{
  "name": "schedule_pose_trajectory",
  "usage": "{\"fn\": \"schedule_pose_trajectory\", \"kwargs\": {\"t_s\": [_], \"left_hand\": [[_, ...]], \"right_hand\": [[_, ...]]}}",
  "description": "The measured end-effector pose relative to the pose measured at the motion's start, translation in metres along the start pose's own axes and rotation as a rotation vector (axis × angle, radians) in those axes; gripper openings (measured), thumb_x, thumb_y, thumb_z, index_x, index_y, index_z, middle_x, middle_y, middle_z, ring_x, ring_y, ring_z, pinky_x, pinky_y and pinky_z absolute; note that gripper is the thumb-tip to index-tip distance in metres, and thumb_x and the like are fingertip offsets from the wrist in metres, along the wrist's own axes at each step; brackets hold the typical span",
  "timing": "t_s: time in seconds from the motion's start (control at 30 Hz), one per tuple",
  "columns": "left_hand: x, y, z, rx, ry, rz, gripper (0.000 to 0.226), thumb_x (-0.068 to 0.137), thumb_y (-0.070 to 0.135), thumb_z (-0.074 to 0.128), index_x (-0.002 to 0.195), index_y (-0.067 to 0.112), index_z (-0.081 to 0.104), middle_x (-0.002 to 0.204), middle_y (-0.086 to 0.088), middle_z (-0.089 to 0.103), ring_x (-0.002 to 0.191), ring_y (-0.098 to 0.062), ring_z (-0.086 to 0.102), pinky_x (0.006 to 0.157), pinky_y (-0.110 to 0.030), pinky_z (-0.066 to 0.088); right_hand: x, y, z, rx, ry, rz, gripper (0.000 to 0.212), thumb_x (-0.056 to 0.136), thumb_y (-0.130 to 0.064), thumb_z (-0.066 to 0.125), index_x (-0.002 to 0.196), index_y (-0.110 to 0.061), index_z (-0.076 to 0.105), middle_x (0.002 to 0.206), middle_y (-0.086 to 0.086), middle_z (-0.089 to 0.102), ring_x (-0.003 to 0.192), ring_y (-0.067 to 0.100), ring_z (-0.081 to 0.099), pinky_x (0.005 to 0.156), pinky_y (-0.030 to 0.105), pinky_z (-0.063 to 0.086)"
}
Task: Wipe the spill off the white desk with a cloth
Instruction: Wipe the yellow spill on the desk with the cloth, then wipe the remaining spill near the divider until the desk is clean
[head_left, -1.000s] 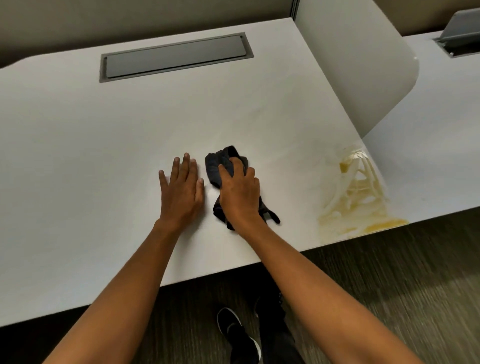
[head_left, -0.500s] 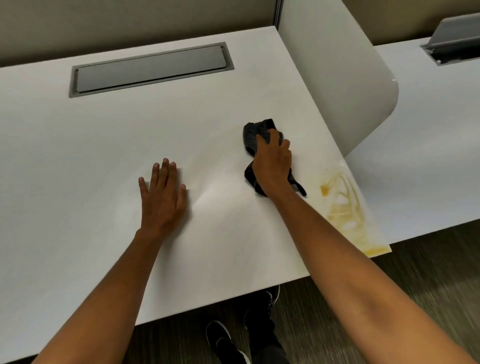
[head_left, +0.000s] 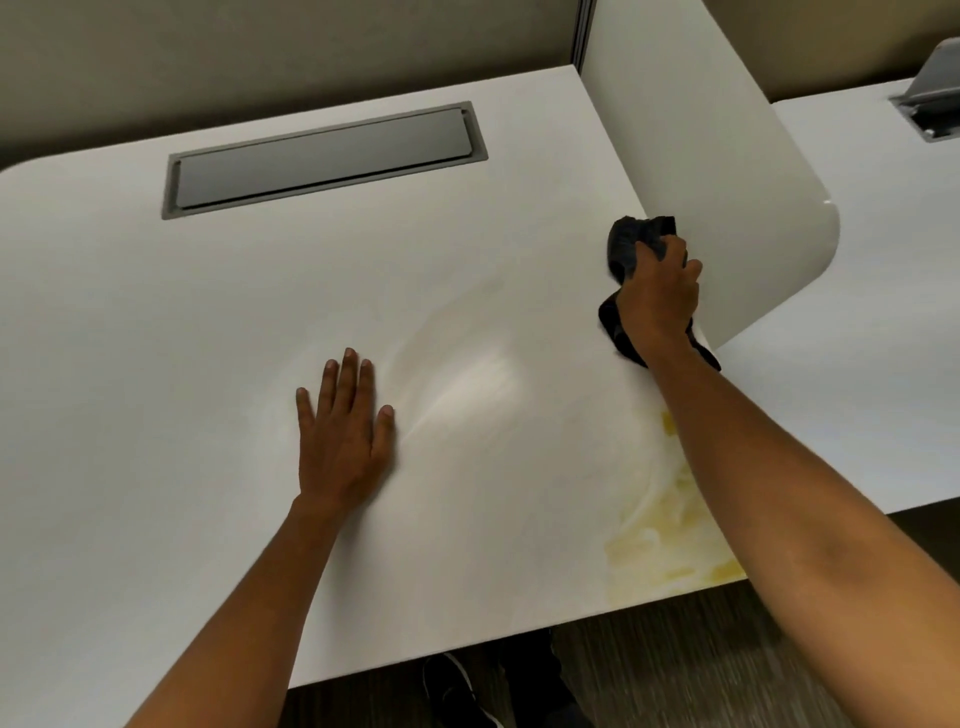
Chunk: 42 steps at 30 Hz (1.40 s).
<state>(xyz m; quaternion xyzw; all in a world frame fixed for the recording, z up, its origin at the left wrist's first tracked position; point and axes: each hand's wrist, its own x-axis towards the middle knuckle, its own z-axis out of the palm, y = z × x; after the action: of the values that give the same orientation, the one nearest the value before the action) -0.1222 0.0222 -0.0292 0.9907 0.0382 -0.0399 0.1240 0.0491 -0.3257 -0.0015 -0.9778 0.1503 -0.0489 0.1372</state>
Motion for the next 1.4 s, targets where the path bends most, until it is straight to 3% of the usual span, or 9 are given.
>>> {"fn": "schedule_pose_trajectory", "kwargs": {"t_s": [0.2,0.3,0.43,0.7,0.87,1.03,1.17,1.4], "left_hand": [[0.0,0.001,0.002,-0.001,0.003,-0.009,0.066,0.099,0.044,0.021,0.16,0.018,0.011,0.169,0.001,-0.001,0.156,-0.018,-0.005,0.124,-0.054,-0.001],[0.001,0.0,0.003,0.001,0.007,-0.007,0.066,0.1,0.043,0.021,0.16,0.018,0.011,0.169,0.001,-0.001,0.156,-0.018,-0.005,0.124,-0.054,-0.001],[0.0,0.0,0.003,-0.007,-0.004,-0.011,0.066,0.099,0.042,0.021,0.16,0.019,0.01,0.169,0.001,-0.002,0.155,-0.018,-0.006,0.124,-0.054,-0.001],[0.001,-0.001,0.0,0.002,0.006,0.004,0.065,0.098,0.038,0.019,0.16,0.017,0.014,0.169,-0.001,0.003,0.156,-0.02,0.0,0.124,-0.055,0.003],[0.001,-0.001,0.0,-0.015,0.009,0.012,0.065,0.098,0.036,0.017,0.16,0.017,0.015,0.168,-0.001,0.002,0.156,-0.02,-0.001,0.124,-0.055,0.002],[0.001,-0.002,0.0,-0.006,0.009,0.004,0.065,0.098,0.036,0.019,0.16,0.018,0.014,0.168,0.001,0.001,0.156,-0.019,-0.002,0.124,-0.053,0.001],[0.001,-0.002,0.001,-0.019,0.003,0.001,0.065,0.098,0.036,0.021,0.16,0.02,0.013,0.168,0.003,0.0,0.156,-0.017,-0.002,0.124,-0.052,0.0],[0.001,-0.002,0.001,-0.031,0.004,-0.001,0.065,0.098,0.036,0.021,0.16,0.02,0.013,0.168,0.004,-0.001,0.155,-0.015,-0.005,0.125,-0.051,-0.001]], "right_hand": [[-0.007,-0.018,0.006,0.091,0.051,0.124,0.039,0.094,-0.002,0.049,0.131,-0.015,0.055,0.147,0.013,0.036,0.115,0.04,0.042,0.087,0.041,0.047],[-0.035,-0.052,0.012,0.183,0.048,0.146,0.036,0.095,-0.004,0.049,0.128,-0.014,0.056,0.147,0.012,0.034,0.121,0.039,0.039,0.093,0.044,0.046],[-0.103,-0.109,0.028,0.188,-0.038,-0.093,0.04,0.101,-0.01,0.041,0.139,-0.017,0.048,0.152,0.014,0.029,0.128,0.04,0.034,0.098,0.042,0.038],[-0.194,-0.133,0.031,0.2,-0.211,-0.495,0.058,0.087,0.0,0.059,0.141,-0.016,0.047,0.149,0.014,0.038,0.113,0.036,0.046,0.082,0.037,0.05],[-0.226,-0.112,0.03,0.219,-0.223,-0.595,0.057,0.079,-0.003,0.074,0.132,-0.015,0.058,0.141,0.014,0.051,0.1,0.035,0.057,0.07,0.036,0.053],[-0.202,-0.103,0.027,0.181,-0.214,-0.649,0.052,0.078,0.0,0.067,0.127,-0.018,0.063,0.14,0.013,0.052,0.092,0.037,0.057,0.065,0.039,0.051],[-0.125,-0.091,0.022,0.116,-0.175,-0.466,0.052,0.088,-0.007,0.048,0.136,-0.025,0.052,0.151,0.009,0.036,0.11,0.039,0.046,0.082,0.043,0.043],[0.016,-0.024,0.004,0.006,-0.01,-0.127,0.044,0.098,-0.008,0.043,0.14,-0.019,0.048,0.15,0.015,0.034,0.119,0.043,0.042,0.095,0.047,0.04]]}}
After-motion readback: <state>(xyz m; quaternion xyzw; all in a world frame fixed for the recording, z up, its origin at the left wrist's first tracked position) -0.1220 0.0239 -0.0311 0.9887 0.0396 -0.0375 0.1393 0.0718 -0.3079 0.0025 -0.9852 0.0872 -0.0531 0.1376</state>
